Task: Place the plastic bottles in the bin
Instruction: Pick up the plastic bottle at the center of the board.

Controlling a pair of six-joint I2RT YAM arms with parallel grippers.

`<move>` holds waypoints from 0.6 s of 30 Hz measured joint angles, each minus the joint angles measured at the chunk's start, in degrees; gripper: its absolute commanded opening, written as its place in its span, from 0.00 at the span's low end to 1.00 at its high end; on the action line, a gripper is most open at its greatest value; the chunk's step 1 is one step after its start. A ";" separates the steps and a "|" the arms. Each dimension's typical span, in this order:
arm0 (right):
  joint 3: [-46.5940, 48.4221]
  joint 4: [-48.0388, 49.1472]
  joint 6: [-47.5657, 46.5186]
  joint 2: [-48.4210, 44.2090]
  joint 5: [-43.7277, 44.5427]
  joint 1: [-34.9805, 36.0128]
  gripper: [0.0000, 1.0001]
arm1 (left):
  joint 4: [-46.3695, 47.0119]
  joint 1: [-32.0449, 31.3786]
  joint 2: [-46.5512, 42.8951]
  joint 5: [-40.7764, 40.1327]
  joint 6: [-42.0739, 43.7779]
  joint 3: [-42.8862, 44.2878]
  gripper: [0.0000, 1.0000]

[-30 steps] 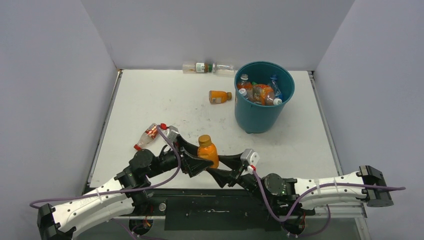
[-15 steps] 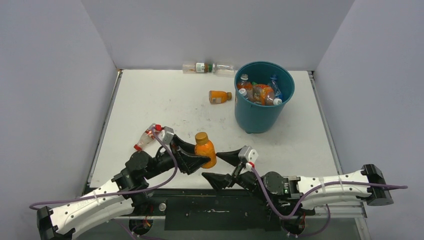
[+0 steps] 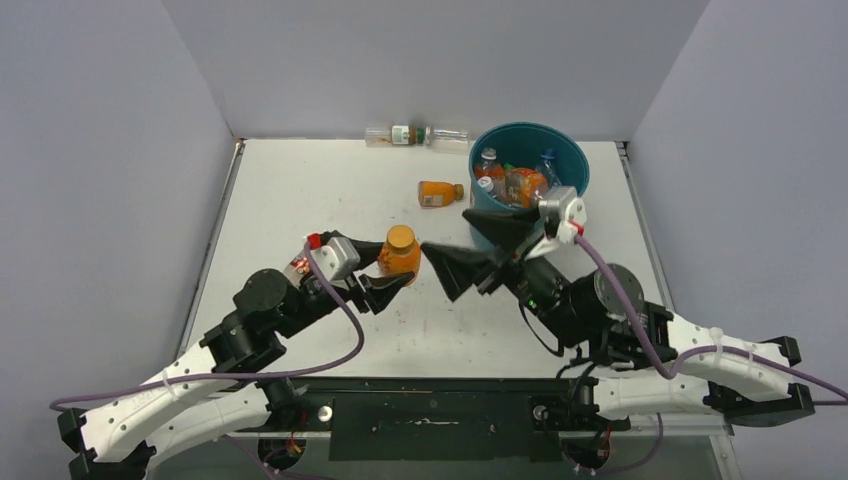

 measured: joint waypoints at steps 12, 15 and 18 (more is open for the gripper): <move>15.52 -12.59 -0.15 15.43 -15.28 -16.79 0.93 | -2.82 1.29 1.27 -0.98 8.46 -0.85 0.00; 14.05 -14.40 -0.02 15.89 -16.94 -16.79 0.96 | -2.58 1.44 0.66 -1.20 7.89 -1.42 0.00; 13.51 -15.19 0.11 16.09 -17.16 -16.79 0.89 | -2.25 1.55 0.37 -1.20 7.56 -2.23 0.00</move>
